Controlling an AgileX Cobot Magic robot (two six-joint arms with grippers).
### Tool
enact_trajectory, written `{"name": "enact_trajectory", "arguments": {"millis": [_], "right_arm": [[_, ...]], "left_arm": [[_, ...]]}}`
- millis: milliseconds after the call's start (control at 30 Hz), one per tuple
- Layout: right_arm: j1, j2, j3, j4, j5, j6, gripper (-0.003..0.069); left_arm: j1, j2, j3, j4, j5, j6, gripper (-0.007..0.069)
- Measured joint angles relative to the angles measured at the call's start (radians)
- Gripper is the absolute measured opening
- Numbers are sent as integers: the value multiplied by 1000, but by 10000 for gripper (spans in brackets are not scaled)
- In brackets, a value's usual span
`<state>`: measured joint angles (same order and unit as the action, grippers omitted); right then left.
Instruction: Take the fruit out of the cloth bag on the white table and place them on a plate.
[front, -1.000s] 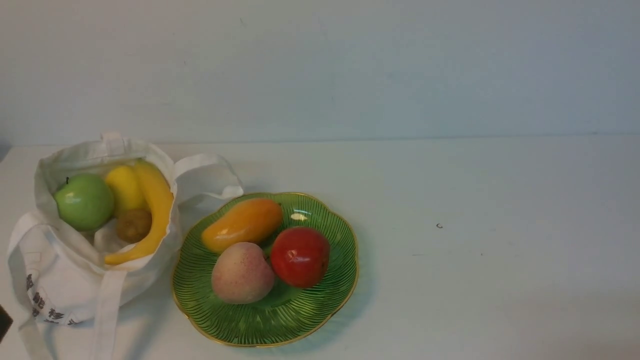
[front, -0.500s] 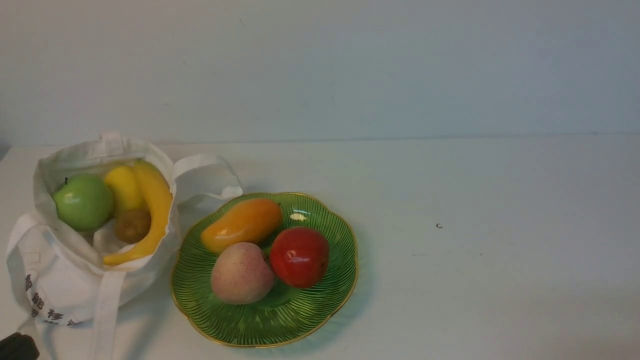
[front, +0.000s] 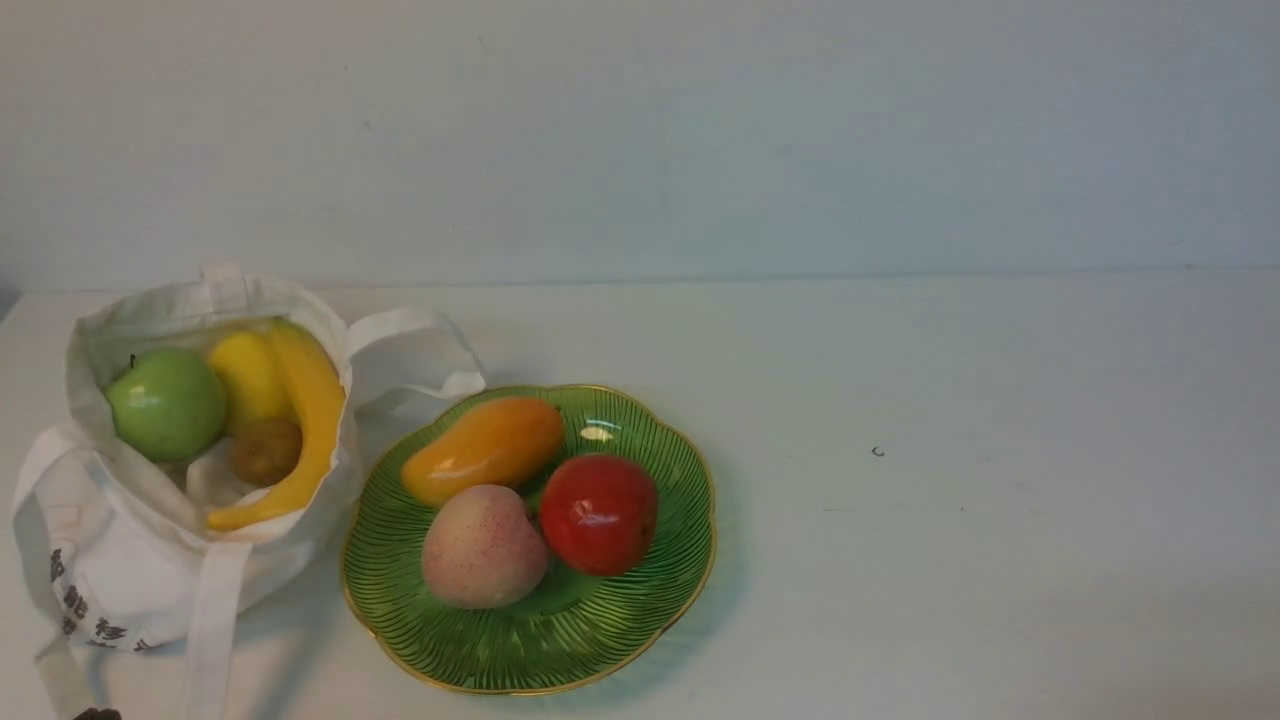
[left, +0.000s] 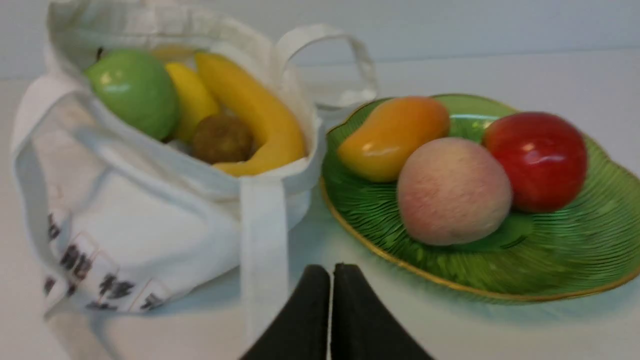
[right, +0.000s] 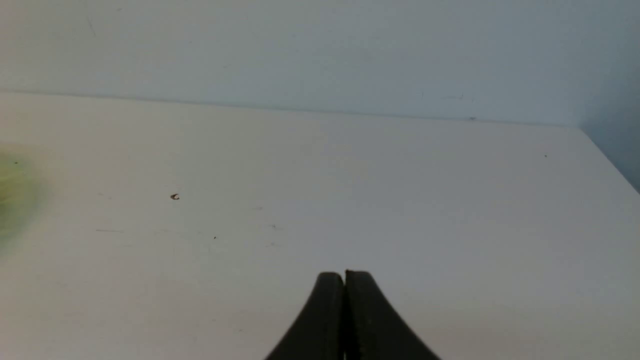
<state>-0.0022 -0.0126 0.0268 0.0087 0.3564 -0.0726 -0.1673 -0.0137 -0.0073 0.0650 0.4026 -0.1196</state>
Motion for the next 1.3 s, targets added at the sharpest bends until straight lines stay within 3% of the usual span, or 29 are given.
{"name": "enact_trajectory", "arguments": {"millis": [133, 1300], "right_arm": [[0, 0, 0, 0, 0, 0, -15], [0, 0, 0, 0, 0, 0, -15]], "left_arm": [[79, 0, 33, 1, -19, 7, -8], [132, 0, 33, 2, -16, 16, -8]]}}
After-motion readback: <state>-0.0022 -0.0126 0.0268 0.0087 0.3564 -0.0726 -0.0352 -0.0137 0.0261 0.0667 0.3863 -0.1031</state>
